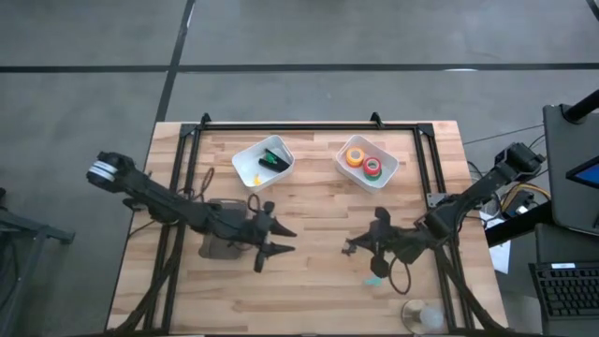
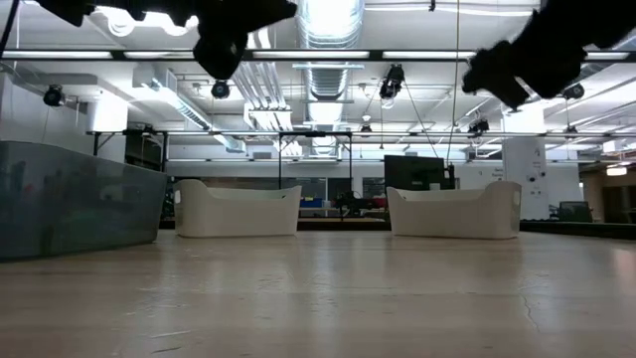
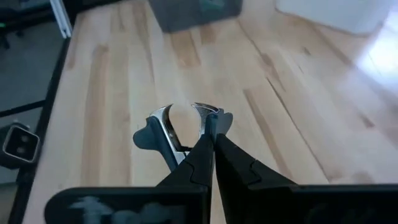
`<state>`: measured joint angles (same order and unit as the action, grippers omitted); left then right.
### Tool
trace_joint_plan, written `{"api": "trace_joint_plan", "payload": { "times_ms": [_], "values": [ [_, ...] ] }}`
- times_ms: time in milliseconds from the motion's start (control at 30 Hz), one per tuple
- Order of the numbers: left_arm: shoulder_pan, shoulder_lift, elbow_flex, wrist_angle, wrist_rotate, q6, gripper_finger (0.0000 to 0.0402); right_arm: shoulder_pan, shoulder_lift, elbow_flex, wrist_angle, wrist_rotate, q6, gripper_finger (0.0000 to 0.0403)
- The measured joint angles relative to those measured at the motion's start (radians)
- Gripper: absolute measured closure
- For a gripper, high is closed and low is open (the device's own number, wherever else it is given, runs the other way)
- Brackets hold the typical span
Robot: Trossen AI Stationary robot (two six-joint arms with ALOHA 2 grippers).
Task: Pick and place Stapler, Stapler remover, tape
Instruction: Put the black staple remover into the black bin
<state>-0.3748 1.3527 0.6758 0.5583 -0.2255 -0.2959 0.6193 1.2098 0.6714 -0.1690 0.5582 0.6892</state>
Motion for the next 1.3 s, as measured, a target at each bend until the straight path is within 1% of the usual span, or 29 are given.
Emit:
{"api": "trace_joint_plan", "payload": {
  "times_ms": [100, 233, 300, 467, 600, 767, 833, 933, 1167, 1233, 1300],
  "values": [
    [0.000, 0.068, 0.037, 0.005, 0.000, 0.004, 0.0223, -0.002, 0.001, 0.030, 0.002, -0.001, -0.042, 0.0394],
    [0.005, 0.162, 0.108, -0.053, 0.001, 0.006, 0.0223, -0.007, 0.001, 0.051, 0.023, 0.001, -0.086, 0.0394],
    [0.008, 0.209, 0.156, -0.098, -0.001, 0.006, 0.0223, -0.009, 0.001, 0.056, 0.032, 0.003, -0.111, 0.0394],
    [0.008, 0.314, 0.298, -0.177, 0.000, 0.018, 0.0230, -0.019, 0.002, 0.057, 0.038, 0.004, -0.113, 0.0394],
    [0.011, 0.392, 0.424, -0.297, 0.000, 0.039, 0.0237, -0.020, 0.002, 0.054, 0.044, 0.004, -0.114, 0.0394],
    [0.022, 0.456, 0.556, -0.456, -0.002, 0.038, 0.0249, -0.020, 0.002, 0.052, 0.048, -0.010, -0.119, 0.0394],
    [0.027, 0.472, 0.599, -0.471, -0.002, 0.035, 0.0253, -0.020, 0.002, 0.049, 0.047, -0.013, -0.125, 0.0394],
    [0.035, 0.482, 0.640, -0.490, -0.004, 0.048, 0.0259, -0.020, 0.002, 0.048, 0.049, -0.015, -0.133, 0.0394],
    [0.052, 0.477, 0.648, -0.497, 0.002, 0.039, 0.0262, -0.020, 0.002, 0.046, 0.054, -0.017, -0.143, 0.0394],
    [0.054, 0.480, 0.648, -0.500, 0.012, 0.028, 0.0262, -0.020, 0.002, 0.046, 0.055, -0.016, -0.143, 0.0394],
    [0.055, 0.481, 0.647, -0.502, 0.048, 0.024, 0.0263, -0.020, 0.002, 0.046, 0.056, -0.016, -0.143, 0.0394]
  ]
}}
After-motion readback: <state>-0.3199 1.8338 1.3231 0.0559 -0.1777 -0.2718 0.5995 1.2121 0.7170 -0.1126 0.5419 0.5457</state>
